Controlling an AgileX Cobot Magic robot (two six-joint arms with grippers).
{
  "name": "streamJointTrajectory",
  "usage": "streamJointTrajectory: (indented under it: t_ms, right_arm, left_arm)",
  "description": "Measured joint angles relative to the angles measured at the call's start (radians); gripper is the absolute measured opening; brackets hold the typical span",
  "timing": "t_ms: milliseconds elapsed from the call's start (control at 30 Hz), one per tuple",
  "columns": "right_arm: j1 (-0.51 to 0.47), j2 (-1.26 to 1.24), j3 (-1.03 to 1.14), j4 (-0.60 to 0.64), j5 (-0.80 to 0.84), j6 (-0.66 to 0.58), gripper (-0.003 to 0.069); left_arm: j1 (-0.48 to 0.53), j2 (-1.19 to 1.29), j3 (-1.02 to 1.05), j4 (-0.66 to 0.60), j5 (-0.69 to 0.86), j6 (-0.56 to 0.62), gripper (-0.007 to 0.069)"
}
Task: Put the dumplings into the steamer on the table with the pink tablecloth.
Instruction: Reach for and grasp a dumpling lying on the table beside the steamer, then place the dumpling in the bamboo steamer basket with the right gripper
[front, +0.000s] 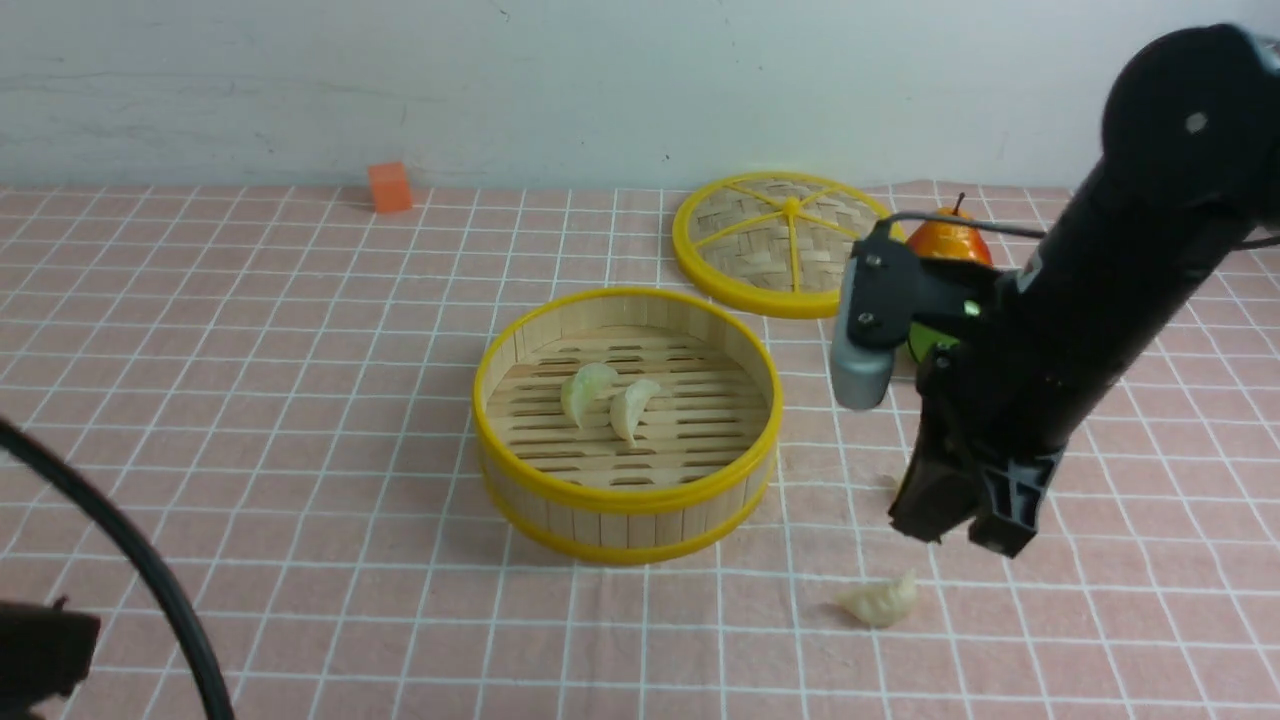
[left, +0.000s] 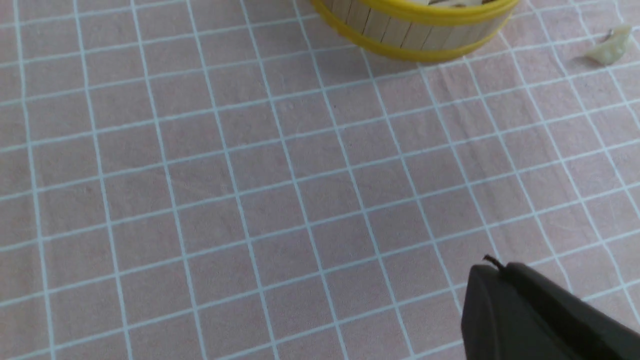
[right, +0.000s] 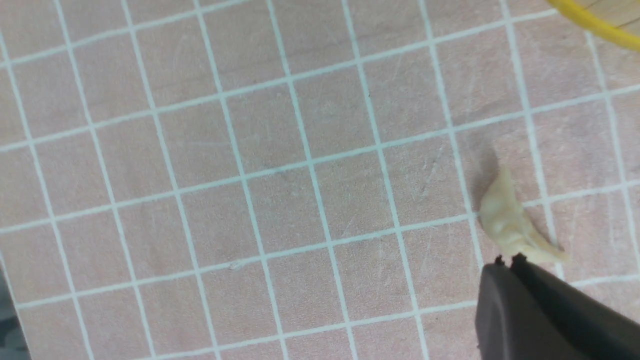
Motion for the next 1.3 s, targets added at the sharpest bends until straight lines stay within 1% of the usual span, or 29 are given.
streamJointTrajectory:
  t_ms: [33,133,167,200,233,267,300,333,400,467,633,733,833,900,933,967,1033,1067,1167,1200,1233,1300]
  right_arm:
    - [0.000,0.005,0.000,-0.001,0.000,-0.003,0.0033]
    - [0.000,0.090,-0.001,-0.017,-0.004,-0.083,0.0172]
    - [0.000,0.098,-0.001,-0.018,-0.004,-0.095,0.0181]
    - [0.000,0.125,-0.001,-0.032,-0.011,-0.138,0.0248]
    - [0.000,0.139,-0.001,-0.044,-0.014,-0.163,0.0295]
    - [0.000,0.143,-0.001,-0.047,-0.016,-0.175,0.0304]
    - [0.000,0.168,-0.001,-0.067,-0.030,-0.214,0.0363]
    - [0.000,0.183,-0.001,-0.084,-0.044,-0.234,0.0397]
    - [0.000,0.207,-0.002,-0.113,-0.087,-0.254,0.0441]
    - [0.000,0.228,-0.002,-0.132,-0.135,-0.261,0.0457]
    - [0.000,0.274,-0.002,-0.150,-0.222,-0.267,0.0459]
    - [0.000,0.303,-0.003,-0.153,-0.238,-0.273,0.0424]
    - [0.004,0.312,-0.010,-0.169,-0.248,-0.275,0.0350]
    - [0.018,0.312,-0.013,-0.203,-0.249,-0.256,0.0232]
    - [0.029,0.312,-0.016,-0.215,-0.246,-0.238,0.0195]
    - [0.043,0.311,-0.024,-0.225,-0.235,-0.208,0.0185]
    - [0.082,0.307,-0.063,-0.236,-0.207,-0.121,0.0191]
    - [0.082,0.306,-0.069,-0.236,-0.203,-0.110,0.0192]
    - [0.174,0.297,-0.231,-0.236,-0.137,0.102,0.0192]
    - [0.184,0.297,-0.241,-0.235,-0.133,0.114,0.0192]
    - [0.222,0.301,-0.326,-0.234,-0.111,0.213,0.0192]
    - [0.254,0.316,-0.427,-0.227,-0.093,0.327,0.0192]
  left_arm:
    - [0.000,-0.002,0.004,0.000,-0.001,0.000,-0.0014]
    - [0.000,-0.028,0.054,-0.030,-0.002,0.005,-0.0014]
    - [0.000,-0.028,0.055,-0.030,-0.002,0.005,-0.0014]
    - [0.000,-0.029,0.068,-0.049,-0.004,0.017,-0.0014]
    - [0.000,-0.029,0.075,-0.062,-0.007,0.026,-0.0014]
    - [0.000,-0.029,0.076,-0.065,-0.006,0.029,-0.0014]
    - [0.000,-0.029,0.090,-0.084,-0.014,0.052,-0.0014]
    - [0.000,-0.029,0.097,-0.096,-0.017,0.065,-0.0014]
    - [0.000,-0.029,0.109,-0.111,-0.023,0.090,-0.0014]
    - [0.000,-0.029,0.115,-0.119,-0.031,0.105,-0.0014]
    - [0.000,-0.029,0.119,-0.120,-0.053,0.118,-0.0014]
    - [0.000,-0.029,0.121,-0.117,-0.073,0.120,-0.0014]
    - [0.000,-0.029,0.121,-0.103,-0.083,0.121,-0.0014]
    - [0.000,-0.029,0.121,-0.097,-0.084,0.121,-0.0014]
    - [0.000,-0.029,0.121,-0.095,-0.084,0.121,-0.0014]
    - [0.000,-0.029,0.121,-0.094,-0.084,0.121,-0.0014]
    - [0.000,-0.029,0.121,-0.094,-0.084,0.121,-0.0014]
    - [0.000,-0.029,0.121,-0.094,-0.084,0.121,-0.0014]
    - [0.000,-0.029,0.121,-0.090,-0.084,0.122,-0.0014]
    - [0.000,-0.029,0.121,-0.090,-0.084,0.122,-0.0014]
    - [0.000,-0.029,0.121,-0.090,-0.084,0.122,-0.0014]
    - [0.000,-0.029,0.121,-0.090,-0.084,0.122,-0.0014]
